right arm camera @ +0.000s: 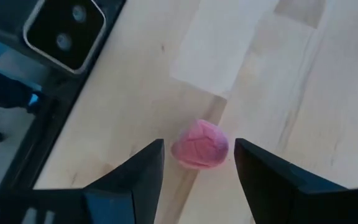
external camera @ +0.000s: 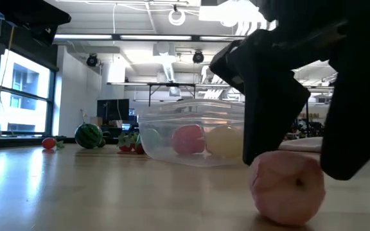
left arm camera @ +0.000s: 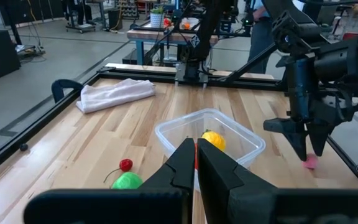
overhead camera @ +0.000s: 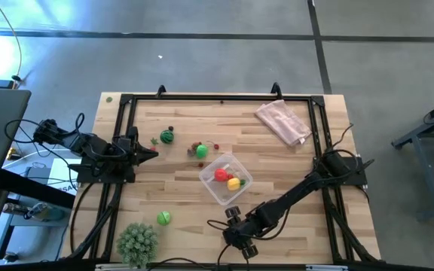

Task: Pick and placing Produce into tupperware
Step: Put the pink peach into the transparent container

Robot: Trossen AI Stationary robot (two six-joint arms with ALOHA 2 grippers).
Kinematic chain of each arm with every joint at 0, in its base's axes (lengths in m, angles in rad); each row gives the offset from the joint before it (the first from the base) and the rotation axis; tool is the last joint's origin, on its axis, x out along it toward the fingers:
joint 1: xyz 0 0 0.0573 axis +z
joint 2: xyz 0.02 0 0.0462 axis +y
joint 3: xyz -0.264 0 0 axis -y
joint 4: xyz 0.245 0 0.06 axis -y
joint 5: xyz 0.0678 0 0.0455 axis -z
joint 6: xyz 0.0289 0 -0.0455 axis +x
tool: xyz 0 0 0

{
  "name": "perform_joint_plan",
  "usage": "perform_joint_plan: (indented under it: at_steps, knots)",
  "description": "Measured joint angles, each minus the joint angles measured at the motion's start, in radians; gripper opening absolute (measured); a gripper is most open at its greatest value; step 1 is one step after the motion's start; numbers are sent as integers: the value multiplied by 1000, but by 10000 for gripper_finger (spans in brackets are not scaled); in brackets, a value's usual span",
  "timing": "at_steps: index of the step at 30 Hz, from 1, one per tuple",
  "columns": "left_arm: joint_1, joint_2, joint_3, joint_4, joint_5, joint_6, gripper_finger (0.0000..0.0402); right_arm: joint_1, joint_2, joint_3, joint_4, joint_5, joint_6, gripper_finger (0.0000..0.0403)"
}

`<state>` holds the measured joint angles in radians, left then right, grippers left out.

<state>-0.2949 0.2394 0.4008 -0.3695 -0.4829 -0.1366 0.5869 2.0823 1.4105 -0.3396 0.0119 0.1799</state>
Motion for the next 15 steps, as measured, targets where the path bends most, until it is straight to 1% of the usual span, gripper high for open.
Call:
perform_joint_plan:
  at_steps: [15]
  knots:
    - [0,0,0,0,0,0,8,-12,7,0,2,-36,-6,189]
